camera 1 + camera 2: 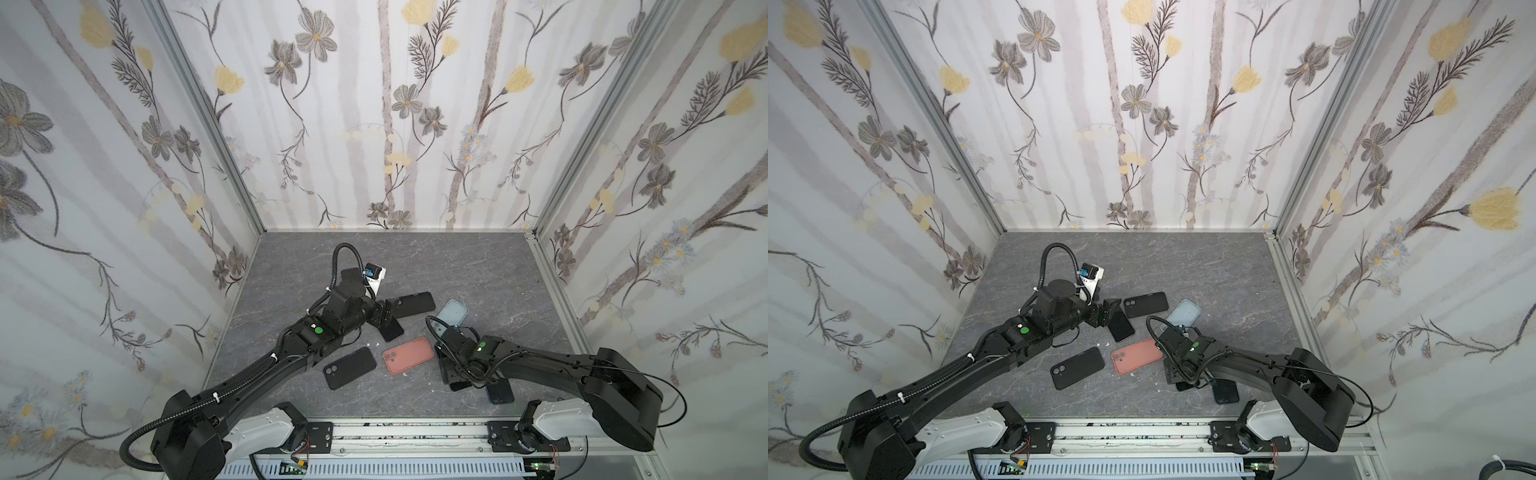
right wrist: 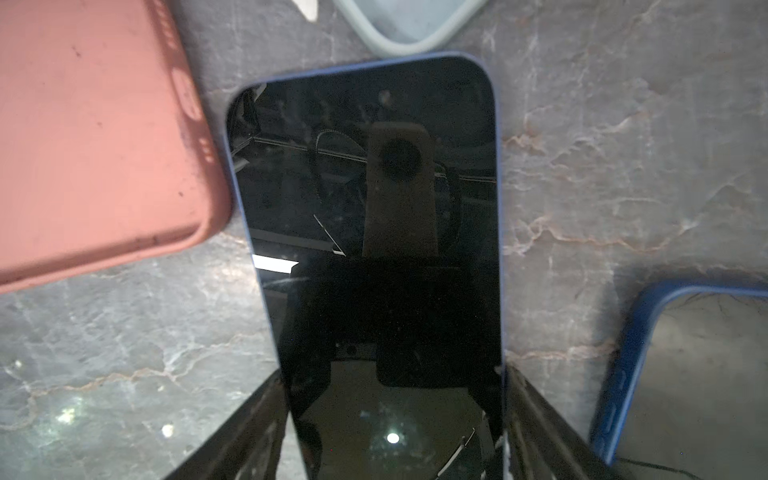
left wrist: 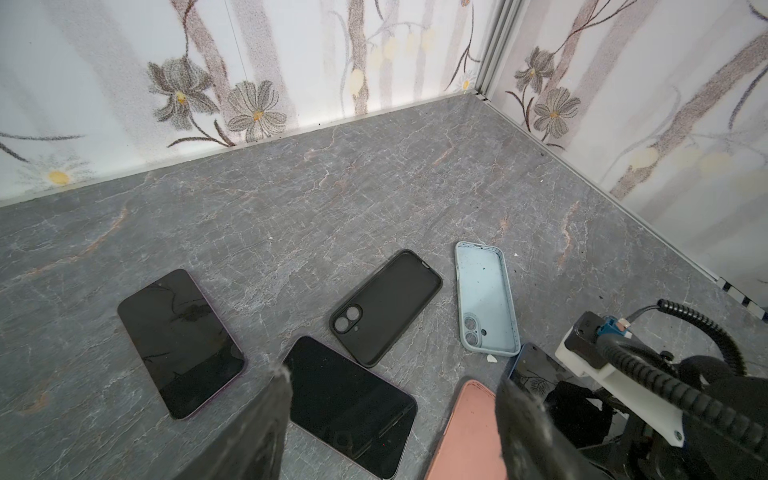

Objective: Put the phone into the phone case

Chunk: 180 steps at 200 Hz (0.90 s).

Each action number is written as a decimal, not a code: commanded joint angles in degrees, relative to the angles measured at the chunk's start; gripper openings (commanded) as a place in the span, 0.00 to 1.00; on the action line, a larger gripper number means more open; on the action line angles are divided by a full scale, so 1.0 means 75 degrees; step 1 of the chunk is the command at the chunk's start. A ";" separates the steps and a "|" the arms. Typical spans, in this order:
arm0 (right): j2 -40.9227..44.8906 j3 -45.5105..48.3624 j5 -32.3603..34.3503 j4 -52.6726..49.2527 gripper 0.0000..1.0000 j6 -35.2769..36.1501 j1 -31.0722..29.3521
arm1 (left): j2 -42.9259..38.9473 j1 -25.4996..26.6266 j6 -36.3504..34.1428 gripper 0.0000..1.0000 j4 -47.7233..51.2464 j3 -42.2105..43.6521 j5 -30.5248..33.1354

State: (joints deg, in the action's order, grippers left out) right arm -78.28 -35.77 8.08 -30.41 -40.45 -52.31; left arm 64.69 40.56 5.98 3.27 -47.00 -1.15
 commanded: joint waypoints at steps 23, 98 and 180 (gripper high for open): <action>-0.0261 0.0104 -0.0420 0.0101 0.73 0.0129 -0.0095 | 0.0094 -0.0005 -0.0074 0.77 -0.0238 -0.0019 -0.0103; 0.0161 0.0075 -0.0161 -0.0020 0.61 0.0137 -0.0161 | 0.0355 -0.0005 -0.0047 0.77 -0.0184 -0.0118 -0.0285; 0.1114 -0.0008 0.0408 -0.0535 0.57 0.0031 -0.0166 | 0.0583 -0.0005 0.0062 0.76 -0.0121 -0.0239 -0.0611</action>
State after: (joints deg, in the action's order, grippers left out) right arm -71.88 -35.03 8.32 -32.38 -39.46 -53.52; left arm 68.62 40.56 6.00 3.31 -47.90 -4.38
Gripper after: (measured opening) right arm 0.701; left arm 0.766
